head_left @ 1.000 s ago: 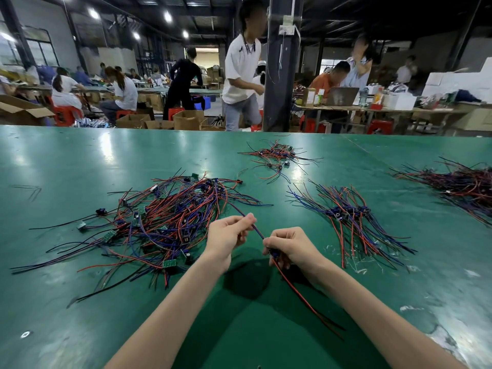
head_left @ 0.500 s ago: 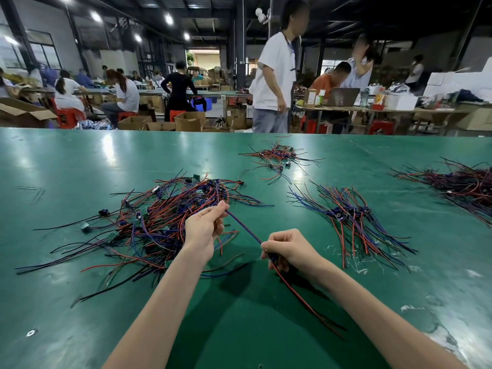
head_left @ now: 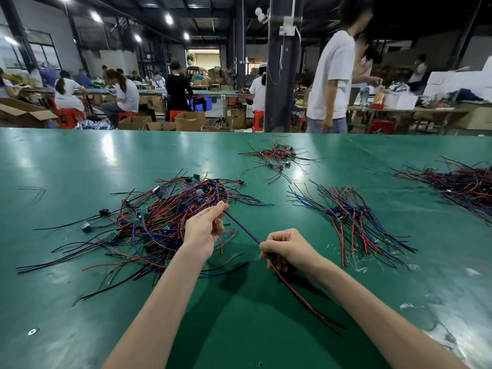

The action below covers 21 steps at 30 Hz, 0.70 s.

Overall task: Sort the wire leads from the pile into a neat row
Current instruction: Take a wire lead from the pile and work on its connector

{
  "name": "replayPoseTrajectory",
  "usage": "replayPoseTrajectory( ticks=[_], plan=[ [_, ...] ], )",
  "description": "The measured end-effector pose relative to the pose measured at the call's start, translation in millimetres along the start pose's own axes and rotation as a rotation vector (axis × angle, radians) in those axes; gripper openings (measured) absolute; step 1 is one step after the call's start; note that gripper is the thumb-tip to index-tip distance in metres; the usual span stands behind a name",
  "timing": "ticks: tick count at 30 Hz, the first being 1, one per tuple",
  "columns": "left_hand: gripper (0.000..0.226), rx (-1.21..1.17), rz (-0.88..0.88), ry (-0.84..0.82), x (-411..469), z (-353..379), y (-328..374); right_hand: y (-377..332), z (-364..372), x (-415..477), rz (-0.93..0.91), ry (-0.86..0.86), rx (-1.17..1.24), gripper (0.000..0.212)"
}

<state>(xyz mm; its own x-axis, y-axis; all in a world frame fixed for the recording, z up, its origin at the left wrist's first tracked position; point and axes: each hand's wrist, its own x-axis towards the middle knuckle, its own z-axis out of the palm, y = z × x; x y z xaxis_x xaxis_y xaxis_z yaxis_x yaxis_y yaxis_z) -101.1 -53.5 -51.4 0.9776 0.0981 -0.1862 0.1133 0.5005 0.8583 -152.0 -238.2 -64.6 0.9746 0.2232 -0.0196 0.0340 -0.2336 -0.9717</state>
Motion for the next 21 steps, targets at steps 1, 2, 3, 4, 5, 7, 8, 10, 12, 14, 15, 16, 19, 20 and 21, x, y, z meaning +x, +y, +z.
replayPoseTrajectory(
  ticks=[1, 2, 3, 4, 5, 7, 8, 10, 12, 14, 15, 16, 19, 20, 21],
  plan=[
    [0.009, 0.001, -0.005, 0.0, 1, 0, 0, 0, 0, 0, 0.001, -0.002, -0.004, 0.03],
    [0.009, 0.004, -0.009, 0.001, 1, 0, 0, 0, -1, 0, 0.003, -0.004, -0.007, 0.029],
    [0.01, 0.005, -0.011, 0.001, 2, -1, 0, 0, -1, 0, 0.005, -0.008, -0.009, 0.029],
    [0.012, 0.006, -0.013, 0.001, 3, -1, 0, 1, -1, -1, 0.008, -0.012, -0.01, 0.029],
    [0.014, 0.006, -0.015, 0.002, 3, -2, 0, 1, -1, 0, 0.01, -0.015, -0.012, 0.03],
    [0.016, 0.004, -0.015, -0.001, 5, -3, 1, 1, -1, 0, 0.012, -0.016, -0.015, 0.031],
    [0.016, 0.0, -0.014, -0.004, 5, -3, 1, 1, -1, -1, 0.013, -0.017, -0.018, 0.031],
    [0.017, -0.005, -0.014, -0.008, 6, -2, 0, 1, 0, -1, 0.017, -0.022, -0.017, 0.03],
    [0.017, -0.008, -0.015, -0.004, 6, -1, -1, 1, 0, 0, 0.018, -0.02, -0.011, 0.029],
    [0.015, -0.02, 0.003, 0.001, 6, 0, -3, 2, 0, 0, 0.017, -0.009, 0.0, 0.028],
    [0.013, -0.026, 0.012, -0.003, 6, 1, -5, 3, 0, 1, 0.016, 0.0, 0.009, 0.028],
    [0.011, -0.029, 0.01, -0.015, 5, 3, -6, 4, 0, 1, 0.014, 0.013, 0.023, 0.028],
    [0.017, 0.055, -0.05, -0.105, 0, 11, -15, 5, 1, 4, 0.001, 0.077, 0.089, 0.032],
    [0.019, 0.115, -0.068, -0.161, -4, 14, -18, 6, 2, 5, -0.002, 0.108, 0.11, 0.033],
    [0.02, 0.176, -0.085, -0.233, -8, 17, -22, 6, 2, 6, -0.004, 0.142, 0.128, 0.034]
  ],
)
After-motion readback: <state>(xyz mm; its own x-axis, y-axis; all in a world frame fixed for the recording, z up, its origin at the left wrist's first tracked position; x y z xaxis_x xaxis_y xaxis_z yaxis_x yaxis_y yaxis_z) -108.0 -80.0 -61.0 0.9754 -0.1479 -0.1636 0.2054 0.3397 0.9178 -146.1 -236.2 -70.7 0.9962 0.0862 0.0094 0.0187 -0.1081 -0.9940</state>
